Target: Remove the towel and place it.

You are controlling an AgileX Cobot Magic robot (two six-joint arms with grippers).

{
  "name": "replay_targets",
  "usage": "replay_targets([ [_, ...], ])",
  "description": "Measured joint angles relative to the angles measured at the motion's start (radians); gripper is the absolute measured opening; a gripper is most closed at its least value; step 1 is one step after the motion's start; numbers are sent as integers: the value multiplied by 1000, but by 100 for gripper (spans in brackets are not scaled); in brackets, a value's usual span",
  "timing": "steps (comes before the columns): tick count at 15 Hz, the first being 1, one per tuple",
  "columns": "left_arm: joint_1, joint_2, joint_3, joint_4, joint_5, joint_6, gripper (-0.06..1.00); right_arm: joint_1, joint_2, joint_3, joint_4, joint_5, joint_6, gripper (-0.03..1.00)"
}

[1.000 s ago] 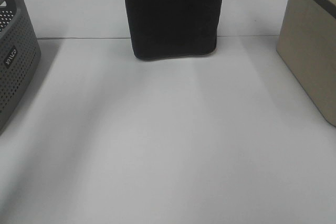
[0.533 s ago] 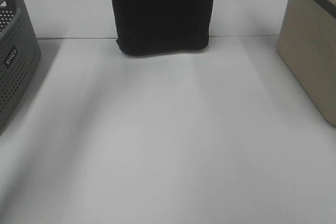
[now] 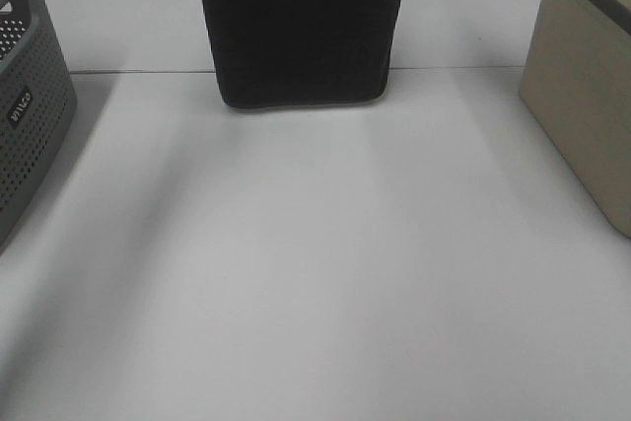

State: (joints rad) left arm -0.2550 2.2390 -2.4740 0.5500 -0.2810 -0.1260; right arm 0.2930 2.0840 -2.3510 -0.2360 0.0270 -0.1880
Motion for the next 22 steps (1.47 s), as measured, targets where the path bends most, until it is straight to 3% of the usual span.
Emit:
replay_targets([
  [5,0,0,0,1,37,0,0,0,0,0,0,0,-1,2],
  [8,-7,-1,0,1,170,-14,0,0,0,0,0,79,-1,2],
  [14,-79,-61,0,-64,599,-29,0,5,-42,0,120,391,0,2],
  [18,-117,-172,0,-275,1008,159,0,5,-109,0,219,677,0,2],
  [19,-120,-221,0,-344,1214,183,0,6,-145,0,265,828,0,2],
  [21,-120,-243,-1,-379,1374,184,0,7,-175,0,291,1002,19,2],
  [22,-120,-246,-1,-392,1404,184,0,7,-182,0,296,1035,24,2],
])
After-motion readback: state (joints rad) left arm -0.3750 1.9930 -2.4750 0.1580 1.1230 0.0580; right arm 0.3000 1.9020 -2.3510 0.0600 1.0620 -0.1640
